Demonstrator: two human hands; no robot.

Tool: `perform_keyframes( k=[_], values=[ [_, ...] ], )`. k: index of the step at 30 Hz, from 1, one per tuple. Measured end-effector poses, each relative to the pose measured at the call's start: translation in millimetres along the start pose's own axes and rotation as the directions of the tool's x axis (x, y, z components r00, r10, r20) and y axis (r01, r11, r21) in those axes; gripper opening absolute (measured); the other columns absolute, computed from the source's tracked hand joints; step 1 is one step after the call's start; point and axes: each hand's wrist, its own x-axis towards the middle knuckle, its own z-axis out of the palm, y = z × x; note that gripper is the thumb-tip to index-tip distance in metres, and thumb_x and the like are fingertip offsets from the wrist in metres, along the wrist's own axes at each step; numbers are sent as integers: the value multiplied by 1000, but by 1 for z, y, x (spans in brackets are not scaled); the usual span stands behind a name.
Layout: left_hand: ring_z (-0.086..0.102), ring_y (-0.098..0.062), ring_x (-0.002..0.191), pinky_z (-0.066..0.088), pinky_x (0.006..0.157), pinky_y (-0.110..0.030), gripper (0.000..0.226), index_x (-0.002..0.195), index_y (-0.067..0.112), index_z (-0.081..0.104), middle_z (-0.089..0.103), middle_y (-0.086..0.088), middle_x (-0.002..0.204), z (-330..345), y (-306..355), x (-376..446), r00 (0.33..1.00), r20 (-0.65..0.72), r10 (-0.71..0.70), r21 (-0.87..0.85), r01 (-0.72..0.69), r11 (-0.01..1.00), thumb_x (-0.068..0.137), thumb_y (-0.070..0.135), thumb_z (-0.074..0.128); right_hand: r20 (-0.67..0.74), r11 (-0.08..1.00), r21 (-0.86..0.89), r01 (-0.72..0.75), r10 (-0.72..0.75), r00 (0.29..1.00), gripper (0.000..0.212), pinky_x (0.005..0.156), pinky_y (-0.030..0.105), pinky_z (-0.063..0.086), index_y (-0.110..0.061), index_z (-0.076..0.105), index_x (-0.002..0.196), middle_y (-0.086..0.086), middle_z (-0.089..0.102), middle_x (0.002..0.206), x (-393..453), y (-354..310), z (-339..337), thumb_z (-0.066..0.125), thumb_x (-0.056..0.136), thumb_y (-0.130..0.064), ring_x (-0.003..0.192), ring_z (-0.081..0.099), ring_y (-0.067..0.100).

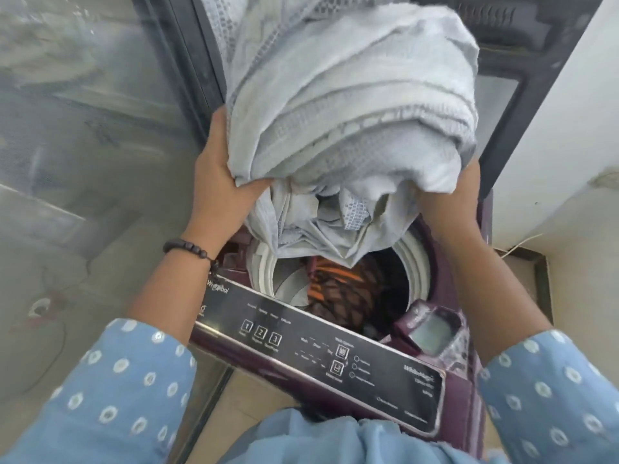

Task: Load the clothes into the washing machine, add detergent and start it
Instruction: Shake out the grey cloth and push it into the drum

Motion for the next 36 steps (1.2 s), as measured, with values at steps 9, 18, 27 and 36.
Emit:
perform_keyframes(
  k=[9,18,27,36],
  values=[
    [55,16,99,45,85,-9,60,125,32,44,58,26,107,20,-70,-2,977,166,-136,-3,138,990,77,25,79,0,994,-90,-64,64,998,45,74,-2,40,-15,47,133,-17,57,113,-24,40,14,63,92,-13,91,51,-27],
    [53,10,87,39,72,-2,58,120,34,43,54,27,102,51,-112,-12,879,374,-295,124,268,955,77,21,80,9,944,-209,-255,262,965,47,66,1,38,-31,46,136,-34,50,105,-35,87,14,61,93,-19,85,46,-28],
    [60,-24,107,46,87,-31,69,142,16,35,61,-4,120,87,-165,4,558,617,-555,485,285,827,83,18,73,144,853,-392,-343,426,893,50,70,15,39,-33,49,126,-28,53,100,-39,133,30,68,85,-10,92,51,3],
    [61,-31,108,51,90,-38,61,140,11,36,63,-14,121,135,-216,22,350,665,-659,696,29,718,86,17,64,298,710,-618,-339,610,734,52,82,25,40,-21,47,137,-7,54,121,-27,182,54,63,88,-16,111,52,15]
  ],
)
